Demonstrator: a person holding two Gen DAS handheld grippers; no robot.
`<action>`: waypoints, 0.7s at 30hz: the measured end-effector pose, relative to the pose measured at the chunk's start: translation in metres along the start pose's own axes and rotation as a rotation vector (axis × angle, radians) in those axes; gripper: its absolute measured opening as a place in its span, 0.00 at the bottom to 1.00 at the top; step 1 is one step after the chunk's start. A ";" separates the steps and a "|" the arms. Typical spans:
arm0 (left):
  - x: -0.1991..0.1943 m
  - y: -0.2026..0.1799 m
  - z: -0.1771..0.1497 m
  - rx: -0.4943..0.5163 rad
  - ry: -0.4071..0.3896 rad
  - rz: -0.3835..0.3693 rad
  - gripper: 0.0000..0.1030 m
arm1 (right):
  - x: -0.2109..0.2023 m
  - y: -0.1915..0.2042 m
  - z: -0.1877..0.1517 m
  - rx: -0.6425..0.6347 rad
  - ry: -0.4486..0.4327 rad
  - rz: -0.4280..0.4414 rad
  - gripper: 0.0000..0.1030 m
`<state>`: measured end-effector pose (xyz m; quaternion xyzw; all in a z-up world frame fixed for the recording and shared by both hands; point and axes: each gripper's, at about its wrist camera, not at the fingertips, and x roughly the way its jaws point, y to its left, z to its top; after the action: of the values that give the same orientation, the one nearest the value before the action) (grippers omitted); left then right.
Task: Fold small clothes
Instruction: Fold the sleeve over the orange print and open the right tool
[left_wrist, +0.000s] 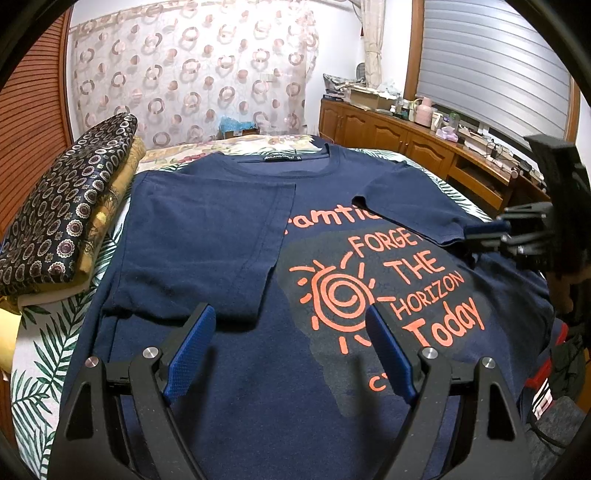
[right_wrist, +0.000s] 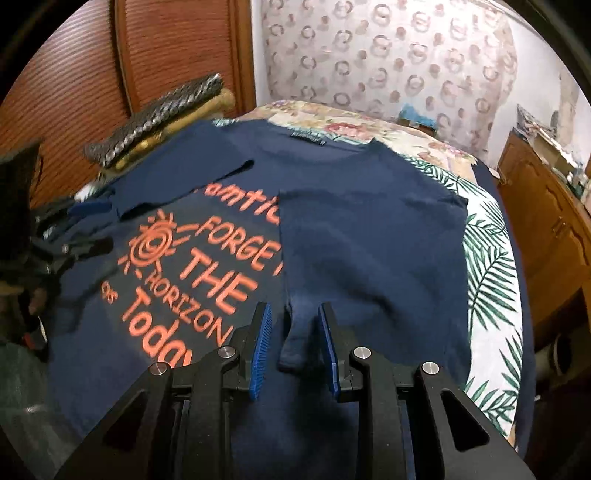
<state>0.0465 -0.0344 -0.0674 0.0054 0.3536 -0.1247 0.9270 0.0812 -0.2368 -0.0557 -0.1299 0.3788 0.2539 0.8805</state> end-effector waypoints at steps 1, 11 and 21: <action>0.000 0.000 0.000 0.001 -0.001 0.000 0.81 | 0.004 0.002 -0.003 -0.013 0.008 -0.009 0.26; 0.000 -0.001 0.000 0.000 -0.003 0.002 0.81 | -0.002 0.005 -0.013 -0.062 0.021 0.012 0.05; -0.010 0.018 0.022 0.007 -0.034 0.021 0.81 | -0.013 -0.007 -0.005 -0.030 -0.015 -0.026 0.21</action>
<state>0.0584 -0.0172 -0.0457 0.0100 0.3374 -0.1163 0.9341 0.0745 -0.2492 -0.0495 -0.1460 0.3666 0.2493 0.8844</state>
